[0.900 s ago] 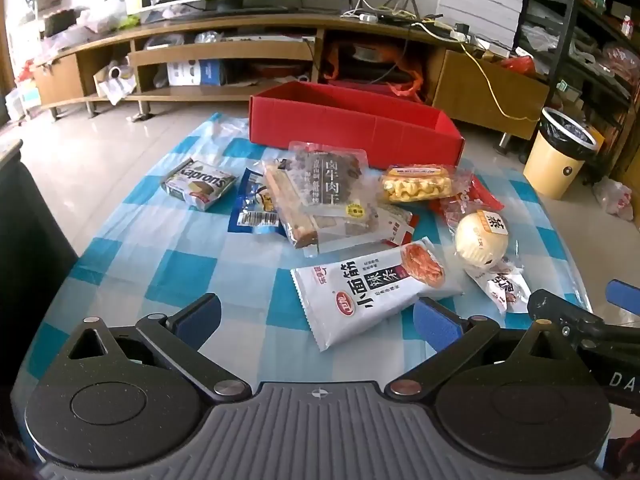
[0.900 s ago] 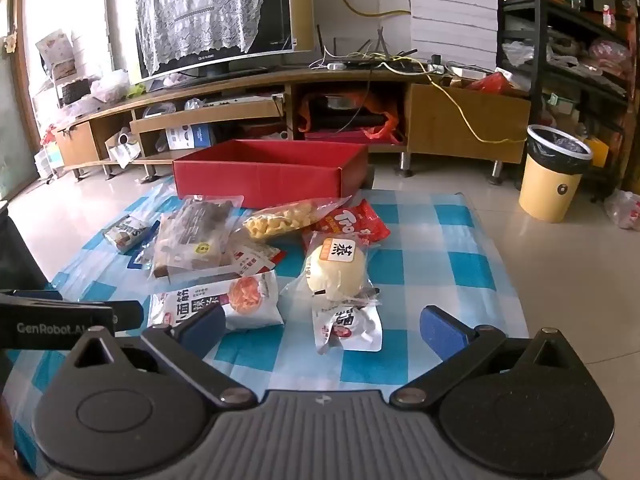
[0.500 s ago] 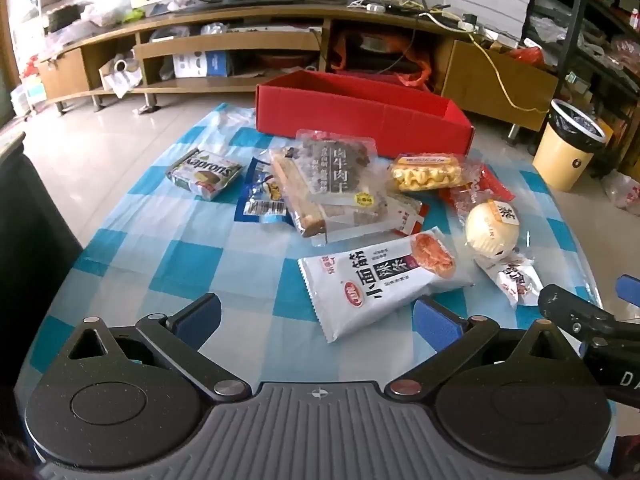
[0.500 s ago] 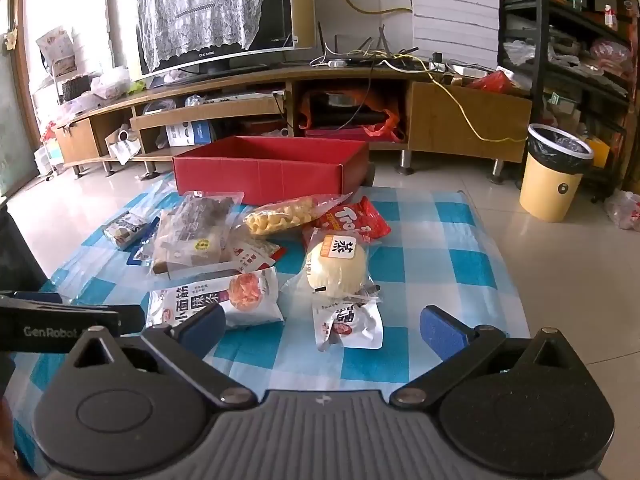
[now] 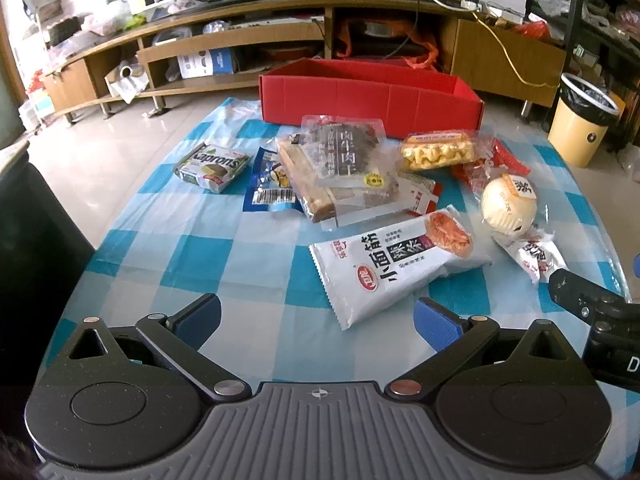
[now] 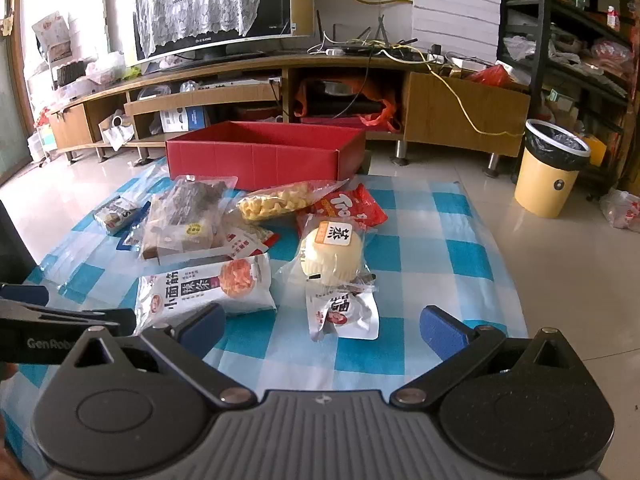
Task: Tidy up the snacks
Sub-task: 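Move both tools forward over the snacks on the checkered cloth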
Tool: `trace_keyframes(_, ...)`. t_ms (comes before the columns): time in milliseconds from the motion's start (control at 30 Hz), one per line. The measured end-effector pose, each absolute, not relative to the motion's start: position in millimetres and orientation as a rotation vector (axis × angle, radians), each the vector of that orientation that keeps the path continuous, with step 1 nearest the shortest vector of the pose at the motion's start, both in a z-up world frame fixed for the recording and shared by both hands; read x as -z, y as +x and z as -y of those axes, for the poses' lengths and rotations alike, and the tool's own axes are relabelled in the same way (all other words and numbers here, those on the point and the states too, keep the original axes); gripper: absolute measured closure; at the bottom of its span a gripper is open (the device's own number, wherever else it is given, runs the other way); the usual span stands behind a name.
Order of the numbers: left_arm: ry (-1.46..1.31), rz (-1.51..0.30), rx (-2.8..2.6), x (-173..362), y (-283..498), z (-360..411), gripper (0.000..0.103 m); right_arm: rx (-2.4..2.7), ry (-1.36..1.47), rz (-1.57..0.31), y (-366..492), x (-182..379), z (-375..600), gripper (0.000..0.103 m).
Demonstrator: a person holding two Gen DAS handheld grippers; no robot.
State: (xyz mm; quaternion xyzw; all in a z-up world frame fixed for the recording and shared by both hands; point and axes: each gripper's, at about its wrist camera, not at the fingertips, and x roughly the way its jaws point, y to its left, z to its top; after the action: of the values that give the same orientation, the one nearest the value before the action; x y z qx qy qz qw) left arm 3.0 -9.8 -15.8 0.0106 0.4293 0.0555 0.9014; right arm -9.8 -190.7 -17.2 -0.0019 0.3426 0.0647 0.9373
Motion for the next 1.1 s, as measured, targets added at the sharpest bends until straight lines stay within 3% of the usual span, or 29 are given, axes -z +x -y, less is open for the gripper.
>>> trace_keyframes(1100,0.023,-0.980,-0.104,28.5,7.0,14.0,0.000,-0.135,-0.050,-0.759,-4.9,27.2,181.0,0.001)
